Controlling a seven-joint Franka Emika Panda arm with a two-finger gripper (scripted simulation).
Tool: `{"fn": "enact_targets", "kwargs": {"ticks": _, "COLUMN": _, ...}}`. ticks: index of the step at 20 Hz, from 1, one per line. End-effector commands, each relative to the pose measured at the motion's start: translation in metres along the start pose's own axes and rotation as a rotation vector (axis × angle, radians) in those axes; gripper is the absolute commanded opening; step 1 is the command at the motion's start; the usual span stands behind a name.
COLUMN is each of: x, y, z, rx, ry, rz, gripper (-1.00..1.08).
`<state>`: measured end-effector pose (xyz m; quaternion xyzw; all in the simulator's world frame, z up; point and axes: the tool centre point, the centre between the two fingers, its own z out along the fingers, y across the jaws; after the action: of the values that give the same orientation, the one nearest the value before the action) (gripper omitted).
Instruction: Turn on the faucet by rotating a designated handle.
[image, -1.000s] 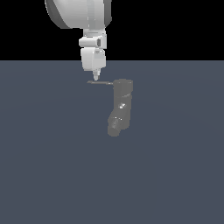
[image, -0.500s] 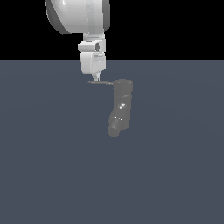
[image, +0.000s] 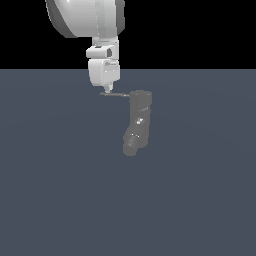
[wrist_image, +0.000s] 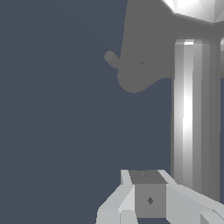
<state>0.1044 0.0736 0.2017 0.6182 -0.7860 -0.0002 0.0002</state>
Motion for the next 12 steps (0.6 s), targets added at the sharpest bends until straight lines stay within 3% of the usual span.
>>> {"fn": "enact_targets", "kwargs": {"ticks": 1, "x": 0.0, "y": 0.007, "z": 0.0, "rx": 0.0, "ry": 0.0, "rz": 0.0, "gripper": -1.0}}
{"fn": "enact_targets", "kwargs": {"ticks": 12, "x": 0.001, "y": 0.037, "z": 0.0, "rx": 0.0, "ry": 0.0, "rz": 0.0, "gripper": -1.0}}
